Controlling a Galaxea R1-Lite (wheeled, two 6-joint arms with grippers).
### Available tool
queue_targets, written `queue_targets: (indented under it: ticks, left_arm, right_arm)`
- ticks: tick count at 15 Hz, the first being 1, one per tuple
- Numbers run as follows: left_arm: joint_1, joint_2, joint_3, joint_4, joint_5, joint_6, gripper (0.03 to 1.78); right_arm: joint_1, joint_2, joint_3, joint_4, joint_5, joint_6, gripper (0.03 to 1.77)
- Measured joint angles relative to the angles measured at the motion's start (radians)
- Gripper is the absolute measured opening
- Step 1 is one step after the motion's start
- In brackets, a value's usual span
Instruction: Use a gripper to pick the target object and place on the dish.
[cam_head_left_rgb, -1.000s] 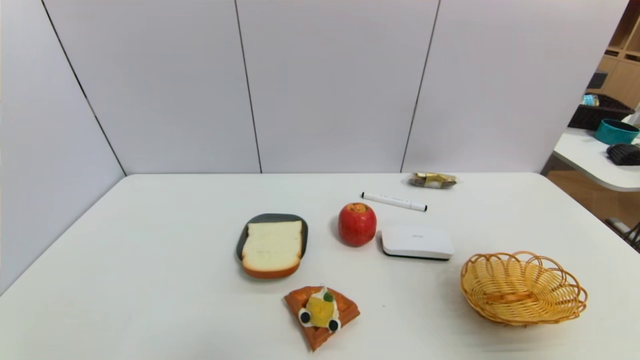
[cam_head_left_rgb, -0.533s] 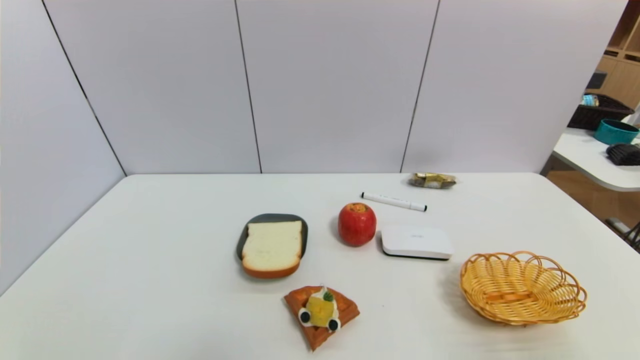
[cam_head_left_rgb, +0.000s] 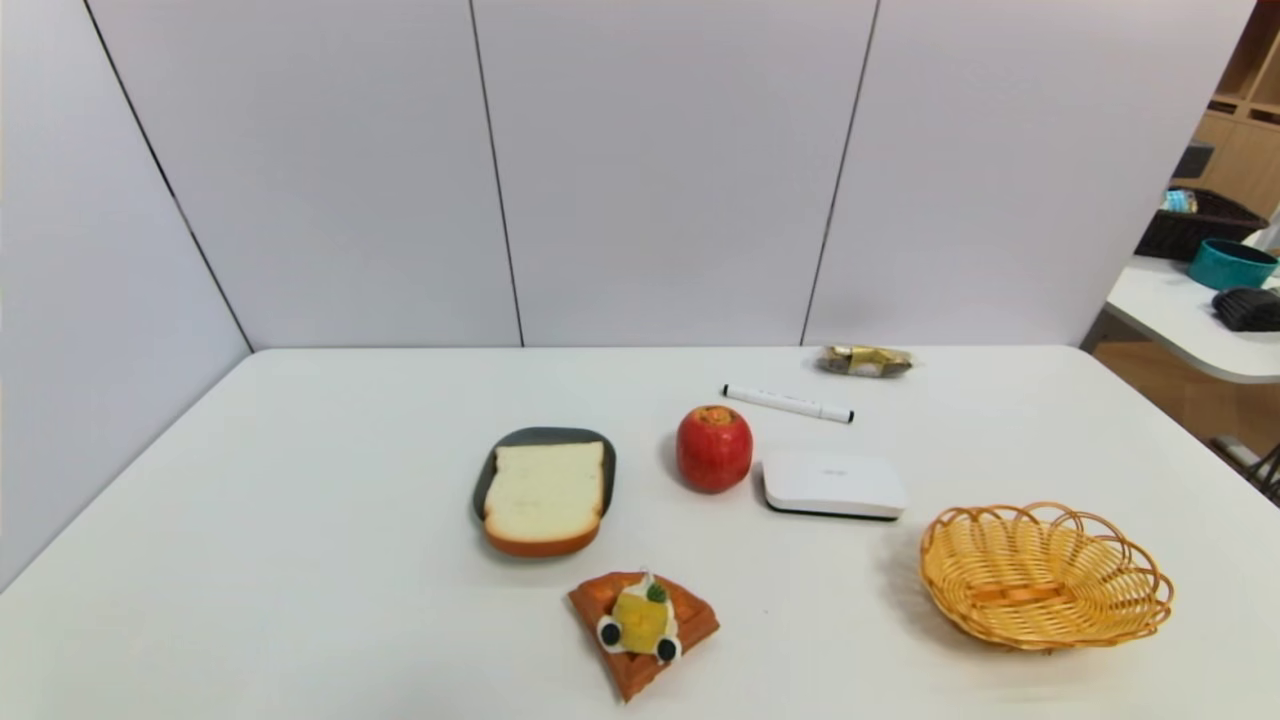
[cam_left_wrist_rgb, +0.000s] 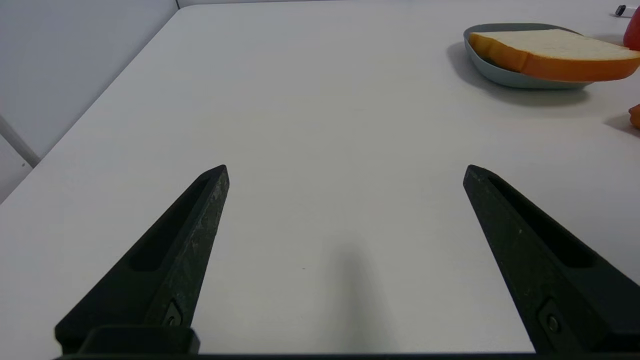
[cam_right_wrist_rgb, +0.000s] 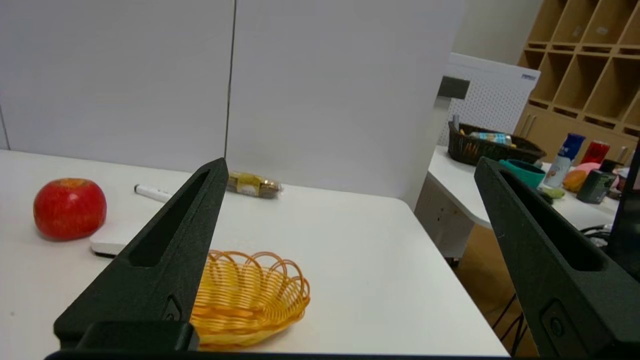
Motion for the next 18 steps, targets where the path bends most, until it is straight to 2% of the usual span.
queue_targets:
  ticks: [4,8,11,14,18]
  left_arm:
    - [0.0,0.0,0.0,0.0,0.0,0.0,1.69]
    - [0.0,0.0,0.0,0.0,0.0,0.0,1.69]
    - [0.0,0.0,0.0,0.0,0.0,0.0,1.69]
    - [0.0,0.0,0.0,0.0,0.0,0.0,1.69]
    - [0.0,0.0,0.0,0.0,0.0,0.0,1.69]
  right_arm:
    - [-0.01,-0.136,0.103,0.079,0.003,0.006,1.7]
    - [-0.011,-0.18,0.193,0.091,0.003,0.018,1.7]
    - [-0.011,-0.188,0.209,0.176,0.01,0.032,1.7]
    - [-0.012,-0.189,0.21,0.253,0.059,0.086,1.7]
    - [-0.011,-0.189,0.211,0.248,0.063,0.092,1.7]
